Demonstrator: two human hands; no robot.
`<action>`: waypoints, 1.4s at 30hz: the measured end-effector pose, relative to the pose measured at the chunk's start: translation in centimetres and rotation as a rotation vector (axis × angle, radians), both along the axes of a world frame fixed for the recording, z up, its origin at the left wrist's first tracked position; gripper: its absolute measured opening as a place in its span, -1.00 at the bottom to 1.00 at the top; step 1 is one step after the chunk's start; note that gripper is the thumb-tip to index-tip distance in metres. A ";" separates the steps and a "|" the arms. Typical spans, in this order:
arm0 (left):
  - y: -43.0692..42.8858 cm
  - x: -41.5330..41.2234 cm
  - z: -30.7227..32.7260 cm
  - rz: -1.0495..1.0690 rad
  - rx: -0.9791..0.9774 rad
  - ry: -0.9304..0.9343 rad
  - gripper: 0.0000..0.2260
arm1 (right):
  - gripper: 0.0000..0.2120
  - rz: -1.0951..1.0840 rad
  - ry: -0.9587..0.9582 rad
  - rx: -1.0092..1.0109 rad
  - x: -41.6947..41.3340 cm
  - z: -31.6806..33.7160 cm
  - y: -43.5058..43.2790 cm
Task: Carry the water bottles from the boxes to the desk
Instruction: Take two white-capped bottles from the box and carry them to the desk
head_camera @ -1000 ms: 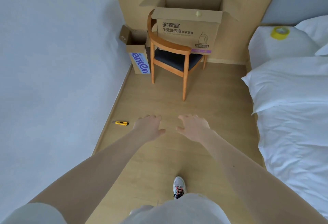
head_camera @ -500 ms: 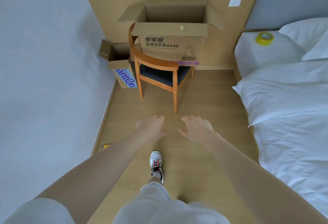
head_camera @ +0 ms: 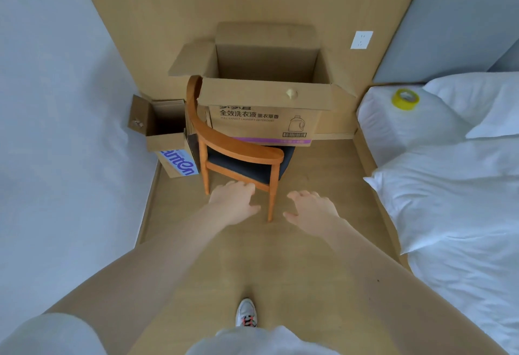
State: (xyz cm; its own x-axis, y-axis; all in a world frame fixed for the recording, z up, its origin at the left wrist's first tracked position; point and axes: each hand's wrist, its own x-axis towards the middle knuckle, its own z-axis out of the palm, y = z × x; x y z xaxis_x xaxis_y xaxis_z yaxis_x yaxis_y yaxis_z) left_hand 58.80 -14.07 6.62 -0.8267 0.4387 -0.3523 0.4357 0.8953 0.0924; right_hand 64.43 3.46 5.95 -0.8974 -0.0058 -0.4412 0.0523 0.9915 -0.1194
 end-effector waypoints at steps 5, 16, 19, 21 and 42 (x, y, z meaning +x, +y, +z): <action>-0.7 -6.2 -0.1 -0.015 0.043 0.005 -0.63 | -0.53 -0.016 0.021 0.010 -5.7 0.7 -0.8; 1.2 -17.2 -0.5 -0.057 0.056 0.008 -0.61 | -0.53 0.014 0.065 0.003 -17.7 0.5 1.0; 2.5 -21.4 -0.1 -0.040 0.058 0.045 -0.61 | -0.53 0.034 0.113 -0.025 -22.2 0.7 2.5; 3.7 -24.5 0.6 -0.022 0.066 0.078 -0.64 | -0.53 0.057 0.149 -0.045 -25.5 1.5 3.8; 11.5 -46.1 2.3 0.165 0.015 0.085 -0.61 | -0.54 0.148 0.178 -0.160 -51.4 0.9 13.1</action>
State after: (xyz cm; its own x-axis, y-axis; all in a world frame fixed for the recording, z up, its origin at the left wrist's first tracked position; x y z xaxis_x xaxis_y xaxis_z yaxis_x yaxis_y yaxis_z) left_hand 12.72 -2.62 8.95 -0.9143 0.2996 -0.2727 0.2900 0.9540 0.0759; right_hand 13.00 16.59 6.88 -0.9448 -0.1991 -0.2600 -0.1270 0.9546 -0.2695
